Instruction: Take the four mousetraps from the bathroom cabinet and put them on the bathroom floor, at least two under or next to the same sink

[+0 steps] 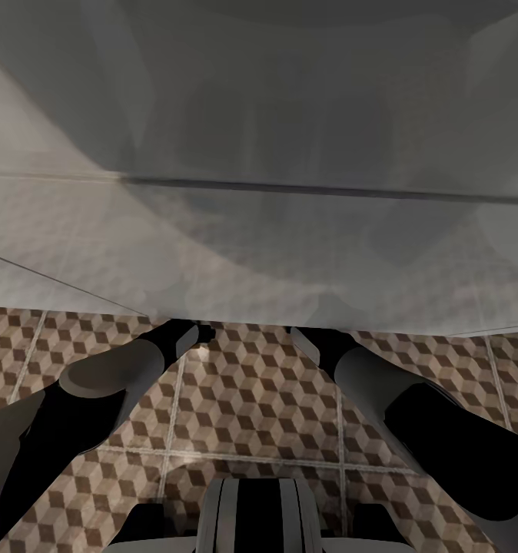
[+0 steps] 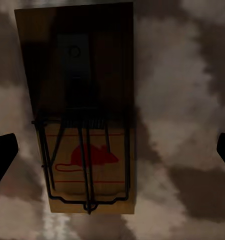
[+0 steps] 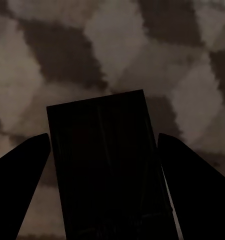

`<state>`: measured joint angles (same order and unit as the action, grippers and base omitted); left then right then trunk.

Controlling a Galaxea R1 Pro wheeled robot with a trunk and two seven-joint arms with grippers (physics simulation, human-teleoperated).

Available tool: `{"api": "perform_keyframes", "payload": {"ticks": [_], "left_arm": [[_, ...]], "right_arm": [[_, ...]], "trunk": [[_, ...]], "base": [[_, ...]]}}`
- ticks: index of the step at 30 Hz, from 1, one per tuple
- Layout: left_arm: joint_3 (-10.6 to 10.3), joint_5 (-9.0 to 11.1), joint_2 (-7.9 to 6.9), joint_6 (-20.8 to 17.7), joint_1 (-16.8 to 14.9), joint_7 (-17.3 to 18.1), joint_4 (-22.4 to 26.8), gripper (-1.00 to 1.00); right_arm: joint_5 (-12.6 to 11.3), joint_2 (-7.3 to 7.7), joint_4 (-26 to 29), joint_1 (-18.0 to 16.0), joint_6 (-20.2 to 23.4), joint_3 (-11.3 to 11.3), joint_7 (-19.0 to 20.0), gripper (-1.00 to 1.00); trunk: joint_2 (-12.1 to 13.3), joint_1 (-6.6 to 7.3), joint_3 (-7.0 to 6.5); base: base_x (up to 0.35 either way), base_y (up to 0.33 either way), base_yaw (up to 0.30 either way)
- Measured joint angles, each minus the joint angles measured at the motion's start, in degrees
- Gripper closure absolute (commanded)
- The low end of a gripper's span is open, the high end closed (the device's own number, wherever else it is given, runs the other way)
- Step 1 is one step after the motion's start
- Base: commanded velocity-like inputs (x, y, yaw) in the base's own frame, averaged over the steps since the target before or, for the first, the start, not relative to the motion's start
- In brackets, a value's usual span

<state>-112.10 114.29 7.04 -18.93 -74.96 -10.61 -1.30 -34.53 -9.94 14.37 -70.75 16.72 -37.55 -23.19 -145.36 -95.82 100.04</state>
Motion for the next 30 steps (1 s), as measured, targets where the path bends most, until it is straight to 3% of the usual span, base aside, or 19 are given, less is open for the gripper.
{"api": "perform_keyframes", "payload": {"ticks": [30], "left_arm": [[0.0, 0.0, -0.01, 0.3, 0.0, 0.1, 0.0, -1.0]], "right_arm": [[0.3, 0.06, 0.0, 0.0, 0.0, -0.2, 0.0, 1.0]], "trunk": [[0.0, 0.0, 0.0]], "base": [[0.0, 0.0, 0.0]]}}
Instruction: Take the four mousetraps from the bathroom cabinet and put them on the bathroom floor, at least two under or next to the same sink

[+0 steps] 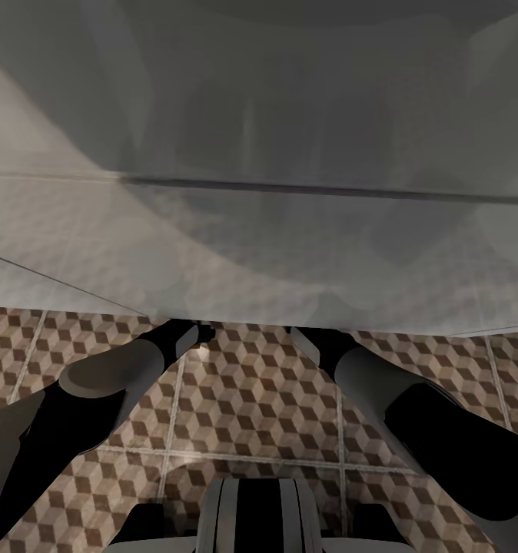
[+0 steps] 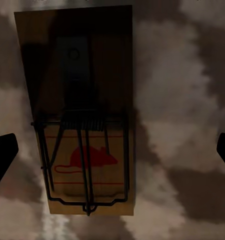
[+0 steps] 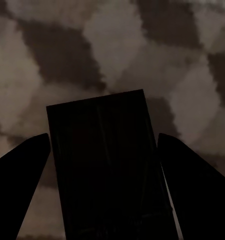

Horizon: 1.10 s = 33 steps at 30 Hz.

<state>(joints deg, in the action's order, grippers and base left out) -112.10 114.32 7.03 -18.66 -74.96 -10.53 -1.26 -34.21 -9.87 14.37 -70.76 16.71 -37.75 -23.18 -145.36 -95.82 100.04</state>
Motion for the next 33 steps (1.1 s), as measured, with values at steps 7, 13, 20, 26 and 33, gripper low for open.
{"api": "perform_keyframes", "payload": {"ticks": [7, 13, 20, 26, 33], "left_arm": [[0.0, 0.0, 0.03, 0.0, 0.0, 0.0, 0.0, -1.0], [0.0, 0.0, 0.05, 0.0, 0.0, 0.0, 0.0, -1.0], [0.0, 0.0, 0.05, 0.0, 0.0, 0.0, 0.0, -1.0], [0.0, 0.0, 0.05, 0.1, 0.0, 0.0, 0.0, -1.0], [0.0, 0.0, 0.05, 0.1, 0.0, 0.0, 0.0, -1.0]], "right_arm": [[-0.1, -0.03, 0.1, 0.0, 0.1, 0.2, 0.0, -1.0], [0.0, -0.05, 0.1, 0.0, 0.2, 0.2, 0.0, -1.0], [0.1, -0.06, 0.2, 0.1, 0.1, 0.2, 0.0, -1.0], [0.1, -0.06, 0.2, 0.1, 0.0, 0.3, 0.0, -1.0], [0.4, -0.01, 0.2, 0.1, -0.2, 0.1, 0.0, -1.0]], "trunk": [[0.0, 0.0, 0.0], [0.0, 0.0, 0.0], [0.0, 0.0, 0.0], [0.0, 0.0, 0.0], [0.0, 0.0, 0.0]], "base": [[0.0, 0.0, 0.0], [0.0, 0.0, 0.0], [0.0, 0.0, 0.0], [0.0, 0.0, 0.0], [0.0, 0.0, 0.0]]}}
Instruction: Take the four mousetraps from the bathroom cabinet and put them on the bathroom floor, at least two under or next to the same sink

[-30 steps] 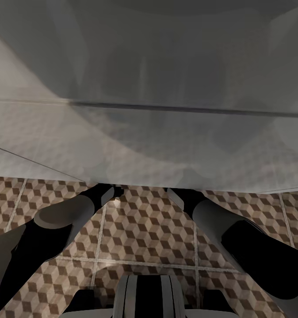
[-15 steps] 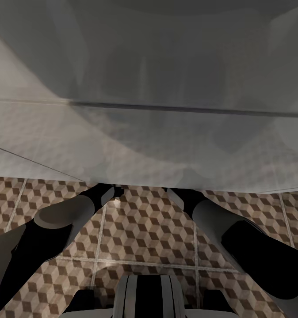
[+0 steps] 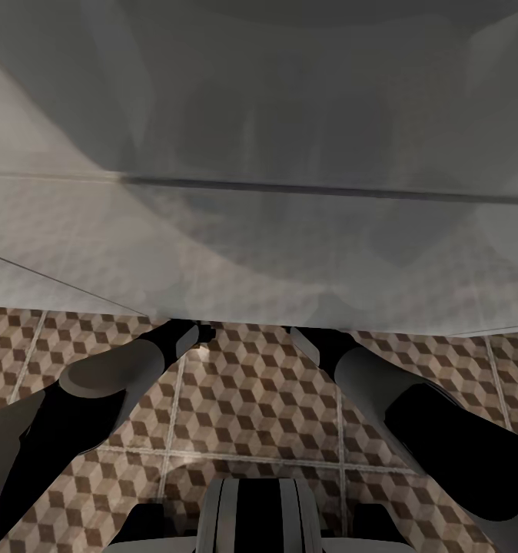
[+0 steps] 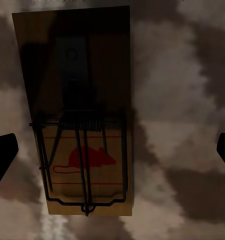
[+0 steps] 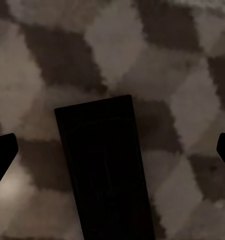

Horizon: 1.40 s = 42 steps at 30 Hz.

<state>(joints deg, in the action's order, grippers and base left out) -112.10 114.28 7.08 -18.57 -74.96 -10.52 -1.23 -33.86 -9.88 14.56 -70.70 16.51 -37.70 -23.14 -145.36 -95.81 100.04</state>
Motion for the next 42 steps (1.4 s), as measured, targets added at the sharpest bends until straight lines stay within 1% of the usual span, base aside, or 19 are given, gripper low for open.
{"api": "perform_keyframes", "payload": {"ticks": [10, 14, 42], "left_arm": [[0.0, 0.0, 0.0, 0.0, 0.0, 0.2, 0.0, -1.0], [0.0, 0.0, 0.0, 0.0, 0.0, 0.2, 0.0, -1.0], [0.0, 0.0, 0.0, 0.0, 0.0, 0.2, 0.0, -1.0]], "right_arm": [[0.0, 0.02, 0.0, -0.1, -0.1, -0.1, 0.0, -1.0], [0.0, 0.02, 0.0, -1.2, -0.2, -0.1, 0.0, -1.0], [0.2, 0.0, 0.0, -1.3, -0.2, -0.1, 0.0, -1.0]], "trunk": [[0.0, -0.01, 0.0], [0.0, -0.03, 0.0], [0.0, -0.03, -0.01]], "base": [[-0.009, 0.0, 0.0], [-0.156, 0.0, 0.0], [-0.32, 0.0, 0.0]]}}
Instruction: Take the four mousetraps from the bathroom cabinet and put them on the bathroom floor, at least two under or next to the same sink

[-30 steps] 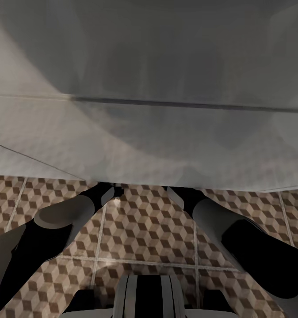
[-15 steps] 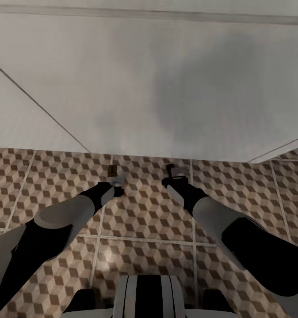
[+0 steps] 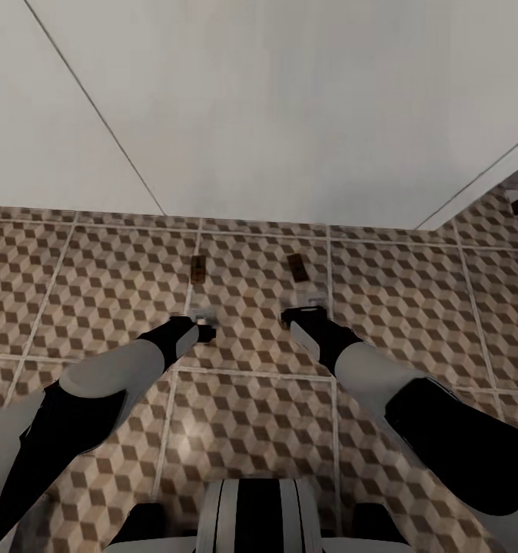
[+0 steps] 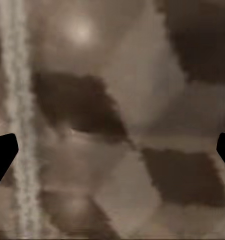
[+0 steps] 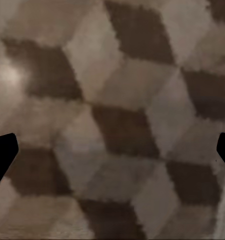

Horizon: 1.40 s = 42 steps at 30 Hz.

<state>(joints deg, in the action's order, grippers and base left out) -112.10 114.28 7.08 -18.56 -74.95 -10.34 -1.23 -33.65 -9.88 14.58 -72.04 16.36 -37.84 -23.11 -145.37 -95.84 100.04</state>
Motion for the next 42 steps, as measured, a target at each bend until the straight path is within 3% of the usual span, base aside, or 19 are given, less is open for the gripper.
{"api": "perform_keyframes", "payload": {"ticks": [13, 42], "left_arm": [[0.0, 0.0, 0.0, 0.1, 0.0, 0.0, 0.0, -1.0], [0.0, 0.0, 0.07, 0.1, 0.0, 0.1, 0.0, -1.0]], "right_arm": [[0.0, 0.0, 0.3, 0.0, 0.0, 0.0, 0.0, -1.0], [0.0, 0.0, 1.0, 0.0, 0.0, 0.0, 0.0, -1.0]], "trunk": [[0.0, 0.02, 0.0], [0.0, 0.04, 0.0]], "base": [[-0.263, 0.0, 0.0], [-0.013, 0.0, 0.0]]}}
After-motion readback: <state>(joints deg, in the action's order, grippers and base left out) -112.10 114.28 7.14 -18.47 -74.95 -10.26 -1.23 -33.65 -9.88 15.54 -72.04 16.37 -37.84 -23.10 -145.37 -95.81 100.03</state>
